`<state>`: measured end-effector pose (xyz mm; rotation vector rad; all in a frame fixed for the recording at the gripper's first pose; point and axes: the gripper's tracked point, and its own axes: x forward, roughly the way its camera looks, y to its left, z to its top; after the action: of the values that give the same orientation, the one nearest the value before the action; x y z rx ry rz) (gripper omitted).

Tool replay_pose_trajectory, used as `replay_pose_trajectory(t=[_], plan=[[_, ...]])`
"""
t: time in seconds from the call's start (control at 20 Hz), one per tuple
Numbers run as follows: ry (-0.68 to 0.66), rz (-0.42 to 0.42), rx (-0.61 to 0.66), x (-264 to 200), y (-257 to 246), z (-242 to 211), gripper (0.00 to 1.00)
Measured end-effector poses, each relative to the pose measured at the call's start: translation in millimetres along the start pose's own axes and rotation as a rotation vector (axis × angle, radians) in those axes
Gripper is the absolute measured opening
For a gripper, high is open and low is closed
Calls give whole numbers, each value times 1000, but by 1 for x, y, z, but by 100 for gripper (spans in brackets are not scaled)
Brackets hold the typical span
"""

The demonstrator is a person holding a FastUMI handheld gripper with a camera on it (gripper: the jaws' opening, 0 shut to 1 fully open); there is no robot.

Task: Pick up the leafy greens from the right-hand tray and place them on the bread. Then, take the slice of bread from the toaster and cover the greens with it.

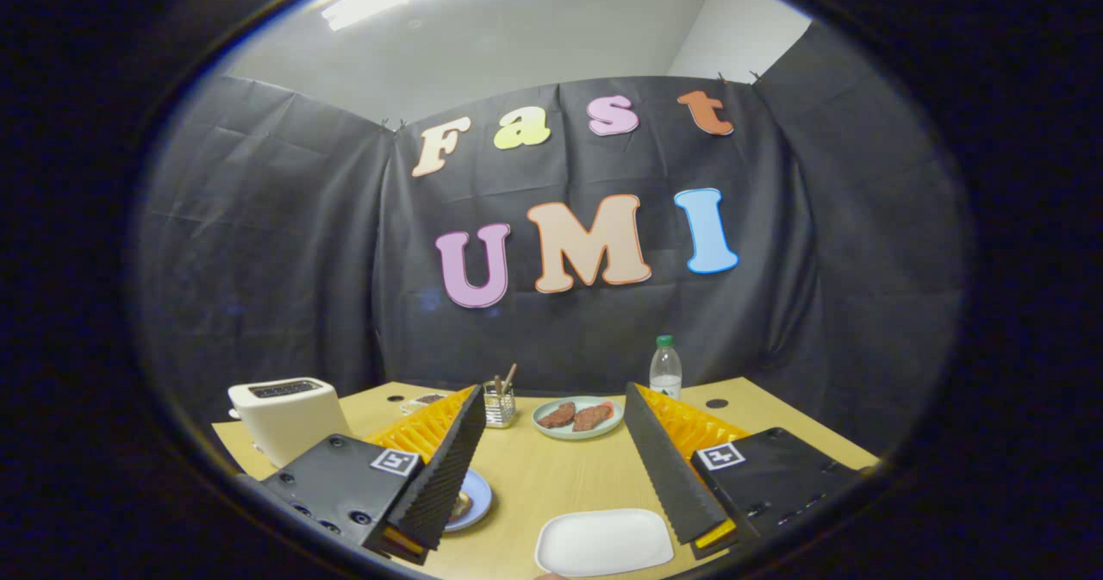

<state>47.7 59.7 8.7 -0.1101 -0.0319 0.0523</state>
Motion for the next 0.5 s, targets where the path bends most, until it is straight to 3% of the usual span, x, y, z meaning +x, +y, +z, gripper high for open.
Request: replay_pose_trajectory(t=[0.2,0.5], plan=[[-67,15,-48,3,6,37,100],[55,61,-69,-8,11,-15,100]])
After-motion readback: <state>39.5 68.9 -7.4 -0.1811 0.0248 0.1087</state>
